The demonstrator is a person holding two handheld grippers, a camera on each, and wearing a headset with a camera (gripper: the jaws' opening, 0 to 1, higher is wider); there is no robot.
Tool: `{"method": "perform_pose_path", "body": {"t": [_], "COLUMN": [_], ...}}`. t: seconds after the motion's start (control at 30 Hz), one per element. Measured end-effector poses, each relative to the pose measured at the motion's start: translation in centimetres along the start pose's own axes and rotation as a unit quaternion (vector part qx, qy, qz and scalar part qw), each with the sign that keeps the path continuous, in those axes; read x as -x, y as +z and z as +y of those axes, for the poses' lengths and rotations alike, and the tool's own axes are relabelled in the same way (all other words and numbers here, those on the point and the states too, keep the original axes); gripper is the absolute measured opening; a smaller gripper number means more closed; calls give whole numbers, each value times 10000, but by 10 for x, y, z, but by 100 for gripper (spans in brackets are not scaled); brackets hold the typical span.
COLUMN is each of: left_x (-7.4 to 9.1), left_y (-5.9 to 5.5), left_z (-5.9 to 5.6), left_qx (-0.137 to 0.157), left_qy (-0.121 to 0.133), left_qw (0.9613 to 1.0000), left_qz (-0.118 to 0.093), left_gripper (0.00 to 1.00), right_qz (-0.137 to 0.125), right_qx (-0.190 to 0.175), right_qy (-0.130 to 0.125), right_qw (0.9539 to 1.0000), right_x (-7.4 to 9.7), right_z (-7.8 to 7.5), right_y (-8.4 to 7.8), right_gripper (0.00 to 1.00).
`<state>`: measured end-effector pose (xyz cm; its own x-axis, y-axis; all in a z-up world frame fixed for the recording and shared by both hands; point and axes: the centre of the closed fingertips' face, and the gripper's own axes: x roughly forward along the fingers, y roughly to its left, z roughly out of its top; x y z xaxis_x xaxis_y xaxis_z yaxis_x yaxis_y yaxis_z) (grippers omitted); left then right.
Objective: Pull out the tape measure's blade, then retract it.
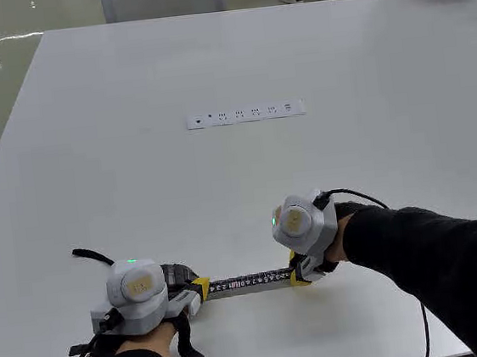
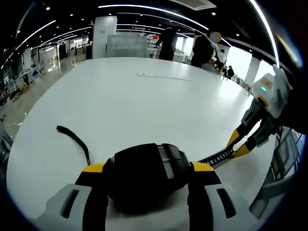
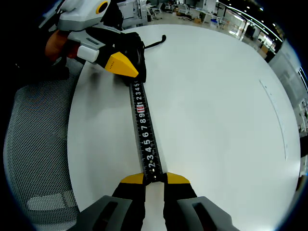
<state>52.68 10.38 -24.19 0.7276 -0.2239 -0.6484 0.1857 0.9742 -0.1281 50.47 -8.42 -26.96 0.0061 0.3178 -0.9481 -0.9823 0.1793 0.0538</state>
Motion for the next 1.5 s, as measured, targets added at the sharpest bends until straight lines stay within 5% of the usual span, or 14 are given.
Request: {"method": "perform_pose_path", "body": {"t": [1.5], "left_x": [-1], "left_y": [0], "left_z": [1], "left_qx": [24], "left_qy": [-28], "left_qw": [10000], "left_qz": [7], "left_gripper": [63], "right_qz": [-38], "right_qx": [-42], "right_qy": [19], "right_qw": [10000], "right_x": [-6], "right_z": [3], "right_y": [17], "right_gripper": [10]}}
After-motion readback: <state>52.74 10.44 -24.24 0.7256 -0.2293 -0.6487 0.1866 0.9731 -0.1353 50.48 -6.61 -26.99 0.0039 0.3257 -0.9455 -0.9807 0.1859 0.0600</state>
